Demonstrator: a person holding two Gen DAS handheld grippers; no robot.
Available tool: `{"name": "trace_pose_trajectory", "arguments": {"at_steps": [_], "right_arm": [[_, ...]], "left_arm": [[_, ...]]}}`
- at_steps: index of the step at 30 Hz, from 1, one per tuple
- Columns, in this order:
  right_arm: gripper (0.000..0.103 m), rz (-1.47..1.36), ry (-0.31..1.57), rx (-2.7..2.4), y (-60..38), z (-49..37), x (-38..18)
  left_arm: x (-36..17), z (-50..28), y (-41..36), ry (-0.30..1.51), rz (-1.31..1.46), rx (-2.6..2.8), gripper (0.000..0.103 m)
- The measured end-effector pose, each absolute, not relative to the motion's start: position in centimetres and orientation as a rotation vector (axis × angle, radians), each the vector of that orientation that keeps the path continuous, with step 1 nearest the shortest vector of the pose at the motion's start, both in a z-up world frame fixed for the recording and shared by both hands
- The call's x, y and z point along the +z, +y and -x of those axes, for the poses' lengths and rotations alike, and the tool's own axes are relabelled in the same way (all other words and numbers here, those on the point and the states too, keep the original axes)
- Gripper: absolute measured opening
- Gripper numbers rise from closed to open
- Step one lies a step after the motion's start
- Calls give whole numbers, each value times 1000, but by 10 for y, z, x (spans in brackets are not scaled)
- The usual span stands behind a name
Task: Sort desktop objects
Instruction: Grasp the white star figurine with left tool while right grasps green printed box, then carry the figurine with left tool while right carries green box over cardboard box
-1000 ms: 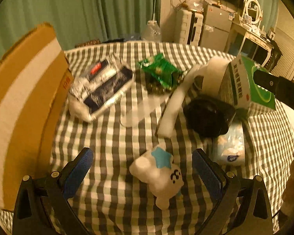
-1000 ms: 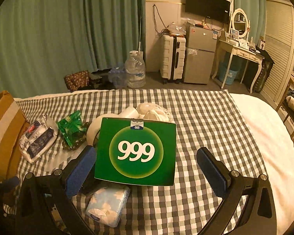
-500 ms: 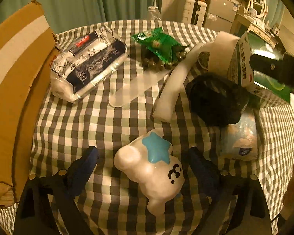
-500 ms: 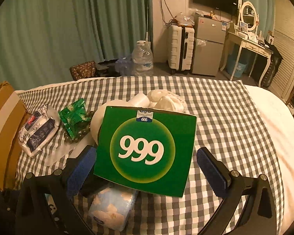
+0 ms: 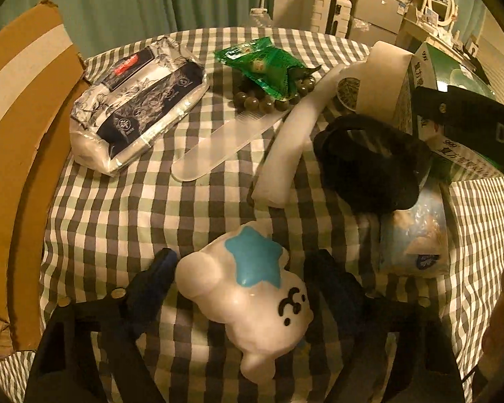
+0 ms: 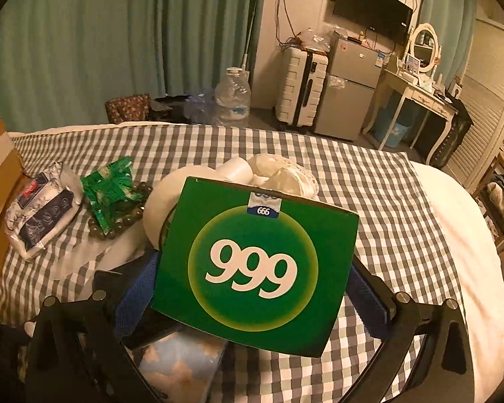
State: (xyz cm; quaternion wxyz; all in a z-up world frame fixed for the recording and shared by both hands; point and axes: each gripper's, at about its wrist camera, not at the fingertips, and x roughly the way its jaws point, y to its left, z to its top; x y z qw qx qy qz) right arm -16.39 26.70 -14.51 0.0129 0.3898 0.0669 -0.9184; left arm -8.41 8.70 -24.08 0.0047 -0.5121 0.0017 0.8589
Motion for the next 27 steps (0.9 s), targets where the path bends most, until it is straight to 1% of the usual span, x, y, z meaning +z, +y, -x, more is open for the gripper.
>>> {"name": "trace_pose_trajectory", "arguments": {"at_steps": [1, 4, 6, 8, 9, 11, 16, 21, 27], "right_arm": [[103, -1227, 196, -2860, 268, 164, -147], [103, -1295, 171, -2850, 272, 167, -155], [103, -1346, 152, -2854, 279, 169, -161], [103, -1373, 87, -2847, 287, 171, -163], [100, -1380, 33, -2847, 293, 171, -162], [92, -1389, -16, -2850, 301, 170, -160], [91, -1396, -122, -2850, 317, 170, -156], [91, -1334, -133, -2876, 320, 164, -143], [91, -1224, -103, -2924, 314, 152, -121]], "left_arm": [[-239, 84, 90, 16, 1596, 2689, 75], [-238, 89, 102, 55, 1573, 2682, 64], [-238, 88, 103, 61, 1568, 2682, 64], [-238, 88, 101, 41, 1570, 2677, 64], [-238, 87, 100, 35, 1569, 2676, 64], [-237, 87, 100, 36, 1568, 2676, 64], [-228, 92, 94, 37, 1551, 2686, 64], [-203, 102, 91, 31, 1504, 2722, 64], [-179, 115, 90, 20, 1451, 2765, 64]]}}
